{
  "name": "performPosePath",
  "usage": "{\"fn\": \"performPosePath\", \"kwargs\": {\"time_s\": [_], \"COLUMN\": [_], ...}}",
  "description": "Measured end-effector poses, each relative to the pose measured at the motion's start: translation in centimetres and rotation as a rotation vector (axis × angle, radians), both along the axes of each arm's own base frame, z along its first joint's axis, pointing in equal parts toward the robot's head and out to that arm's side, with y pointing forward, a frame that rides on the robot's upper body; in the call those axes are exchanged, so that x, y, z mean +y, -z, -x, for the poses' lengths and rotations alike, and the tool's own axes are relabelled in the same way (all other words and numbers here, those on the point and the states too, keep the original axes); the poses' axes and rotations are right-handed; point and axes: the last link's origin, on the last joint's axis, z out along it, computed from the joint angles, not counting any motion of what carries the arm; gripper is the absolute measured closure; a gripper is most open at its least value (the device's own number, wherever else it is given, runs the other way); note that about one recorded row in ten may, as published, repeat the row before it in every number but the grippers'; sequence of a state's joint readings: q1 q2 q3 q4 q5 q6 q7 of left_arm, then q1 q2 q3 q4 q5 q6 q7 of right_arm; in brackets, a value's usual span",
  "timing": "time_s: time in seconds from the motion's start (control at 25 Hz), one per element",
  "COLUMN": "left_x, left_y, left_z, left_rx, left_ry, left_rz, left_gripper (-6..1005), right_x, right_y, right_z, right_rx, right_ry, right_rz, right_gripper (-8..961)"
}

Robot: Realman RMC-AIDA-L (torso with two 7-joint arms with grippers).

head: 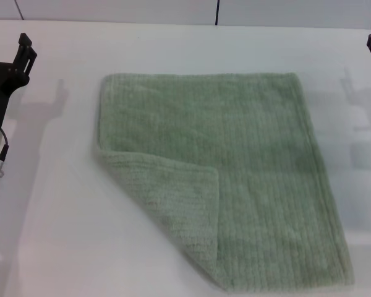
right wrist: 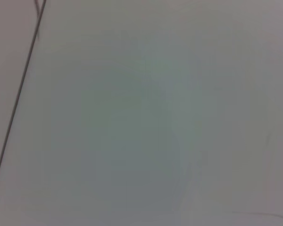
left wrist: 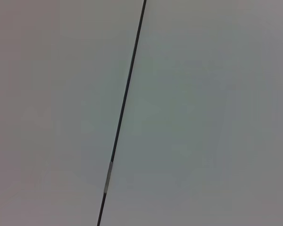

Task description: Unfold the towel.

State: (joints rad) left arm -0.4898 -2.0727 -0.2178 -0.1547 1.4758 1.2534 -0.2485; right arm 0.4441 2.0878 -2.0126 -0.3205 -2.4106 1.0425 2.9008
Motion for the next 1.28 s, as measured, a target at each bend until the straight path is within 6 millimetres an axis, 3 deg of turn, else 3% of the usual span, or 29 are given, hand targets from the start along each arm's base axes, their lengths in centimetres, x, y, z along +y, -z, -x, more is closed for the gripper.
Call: {"fn": "performPosePath", "kwargs": {"time_s": [1.28], "left_x": [-0.53], "left_y": [-0.06], "left_z": [-0.04], "left_rx": [-0.010], "left_ry": [0.013], "left_rz": [-0.014], "left_gripper": [200], "right_x": [-0.05], "right_y": [0.36], "right_z": [0.37], "right_rx": [-0.016], "right_ry": [-0.017], "right_rz": [0.013], "right_gripper": [248]}}
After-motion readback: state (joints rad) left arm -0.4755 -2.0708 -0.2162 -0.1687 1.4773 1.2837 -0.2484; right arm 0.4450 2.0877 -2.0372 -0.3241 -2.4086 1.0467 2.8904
